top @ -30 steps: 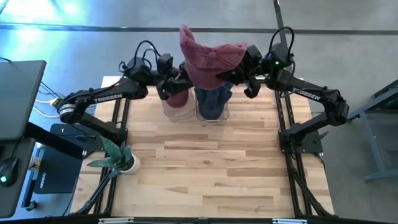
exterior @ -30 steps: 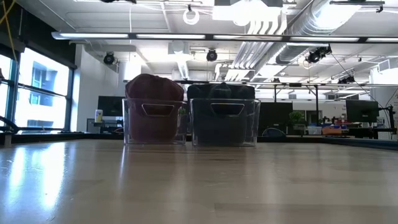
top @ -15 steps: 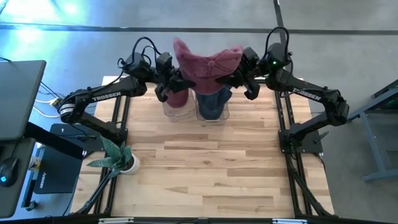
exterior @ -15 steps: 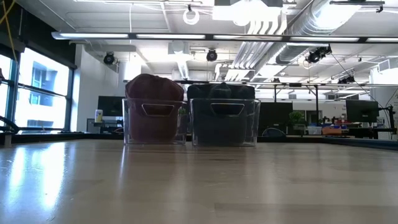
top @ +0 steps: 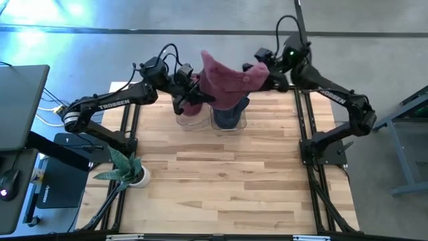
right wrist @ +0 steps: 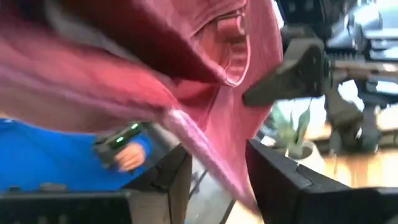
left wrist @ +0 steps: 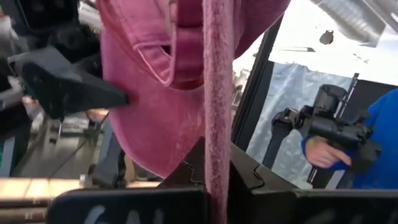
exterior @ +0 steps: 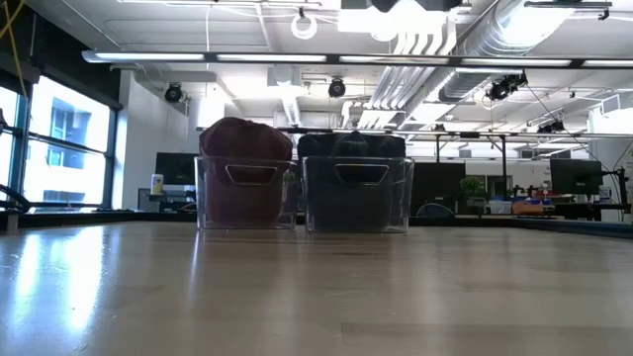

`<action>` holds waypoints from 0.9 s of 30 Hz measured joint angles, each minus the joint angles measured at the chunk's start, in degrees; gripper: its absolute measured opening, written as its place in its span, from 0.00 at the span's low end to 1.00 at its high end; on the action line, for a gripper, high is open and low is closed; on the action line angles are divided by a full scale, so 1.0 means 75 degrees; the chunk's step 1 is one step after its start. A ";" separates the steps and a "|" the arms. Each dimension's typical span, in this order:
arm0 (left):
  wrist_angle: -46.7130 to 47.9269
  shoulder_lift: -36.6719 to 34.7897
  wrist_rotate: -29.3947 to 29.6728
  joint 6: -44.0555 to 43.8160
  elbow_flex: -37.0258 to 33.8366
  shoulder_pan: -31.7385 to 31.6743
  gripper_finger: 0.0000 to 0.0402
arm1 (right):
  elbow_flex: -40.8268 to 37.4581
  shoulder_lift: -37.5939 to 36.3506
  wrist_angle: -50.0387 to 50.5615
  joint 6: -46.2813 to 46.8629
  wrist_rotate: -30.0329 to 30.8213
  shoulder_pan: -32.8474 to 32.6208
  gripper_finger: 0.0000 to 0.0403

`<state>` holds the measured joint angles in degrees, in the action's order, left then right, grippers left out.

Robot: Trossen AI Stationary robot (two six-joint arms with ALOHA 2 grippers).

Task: Pick & Place hat
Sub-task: Put the red cap into the left bin

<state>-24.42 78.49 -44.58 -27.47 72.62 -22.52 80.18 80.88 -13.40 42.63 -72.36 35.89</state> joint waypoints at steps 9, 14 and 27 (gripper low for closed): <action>0.0880 -0.0562 -0.0282 -0.0107 0.0006 -0.0543 0.01 | 0.0000 -0.0811 0.1545 -0.1327 -0.0670 0.1260 0.32; 0.2890 -0.1022 -0.0596 0.0210 -0.0005 -0.1182 0.01 | -0.0037 -0.1279 0.3921 -0.4091 0.1587 0.1134 0.29; 0.5044 -0.1562 -0.1236 0.0468 -0.0009 -0.1658 0.00 | -0.0358 -0.1361 0.1639 -0.2965 0.1856 0.0300 0.43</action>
<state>13.41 66.77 -53.85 -23.96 72.55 -34.96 77.50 70.67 -1.11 20.39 -58.44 38.14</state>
